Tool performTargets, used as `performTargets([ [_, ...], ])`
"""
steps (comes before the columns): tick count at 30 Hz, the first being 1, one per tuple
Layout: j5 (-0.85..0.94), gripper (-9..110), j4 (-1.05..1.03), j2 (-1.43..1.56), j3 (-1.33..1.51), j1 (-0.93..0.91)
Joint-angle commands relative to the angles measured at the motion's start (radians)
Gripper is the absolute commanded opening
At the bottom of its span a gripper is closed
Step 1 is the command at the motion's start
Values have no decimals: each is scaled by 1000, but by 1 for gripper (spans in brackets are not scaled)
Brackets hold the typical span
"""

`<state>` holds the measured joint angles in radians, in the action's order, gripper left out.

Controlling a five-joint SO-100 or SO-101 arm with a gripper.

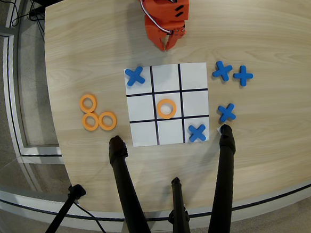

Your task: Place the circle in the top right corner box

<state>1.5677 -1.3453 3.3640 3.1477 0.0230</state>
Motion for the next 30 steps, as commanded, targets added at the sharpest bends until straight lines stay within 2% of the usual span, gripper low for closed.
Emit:
performTargets([
  [1, 6, 0, 3, -6, 55, 3],
  [8, 6, 0, 3, -6, 55, 3],
  [11, 40, 14, 0, -6, 55, 3],
  [15, 26, 14, 5, -72, 8, -25],
  [23, 5, 14, 14, -581, -514, -149],
  [30, -8, 14, 164, -1134, -992, -262],
])
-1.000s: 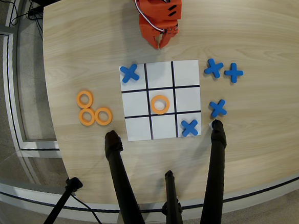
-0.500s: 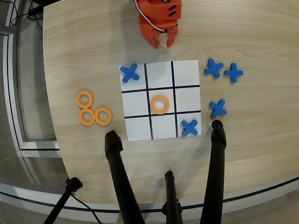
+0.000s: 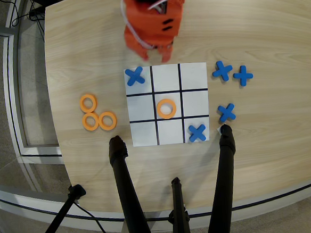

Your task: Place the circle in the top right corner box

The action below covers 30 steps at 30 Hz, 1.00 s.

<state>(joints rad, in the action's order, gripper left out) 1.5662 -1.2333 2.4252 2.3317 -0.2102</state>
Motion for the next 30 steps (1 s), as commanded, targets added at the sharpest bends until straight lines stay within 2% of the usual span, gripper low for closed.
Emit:
performTargets([
  [1, -6, 14, 78, -273, -225, -41],
  [4, -6, 14, 156, -482, -353, -80],
  [10, 9, 14, 190, -891, -689, -163],
  [16, 38, 16, 189, -1169, -969, -224],
  [23, 41, 16, 193, -1385, -1155, -249],
  [30, 29, 16, 201, -1436, -1184, -239],
])
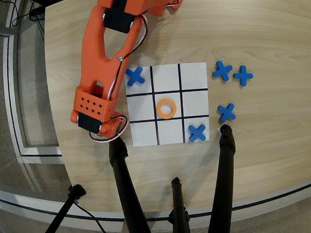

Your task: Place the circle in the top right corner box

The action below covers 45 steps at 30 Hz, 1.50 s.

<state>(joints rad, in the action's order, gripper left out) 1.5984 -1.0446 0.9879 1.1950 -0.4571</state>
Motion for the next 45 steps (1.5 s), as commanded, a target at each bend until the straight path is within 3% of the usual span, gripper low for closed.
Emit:
performTargets([
  [1, -6, 16, 18, -3, -52, 11],
  [15, -12, 16, 43, -91, -89, 8],
  [45, -32, 16, -46, 11, 137, -51],
])
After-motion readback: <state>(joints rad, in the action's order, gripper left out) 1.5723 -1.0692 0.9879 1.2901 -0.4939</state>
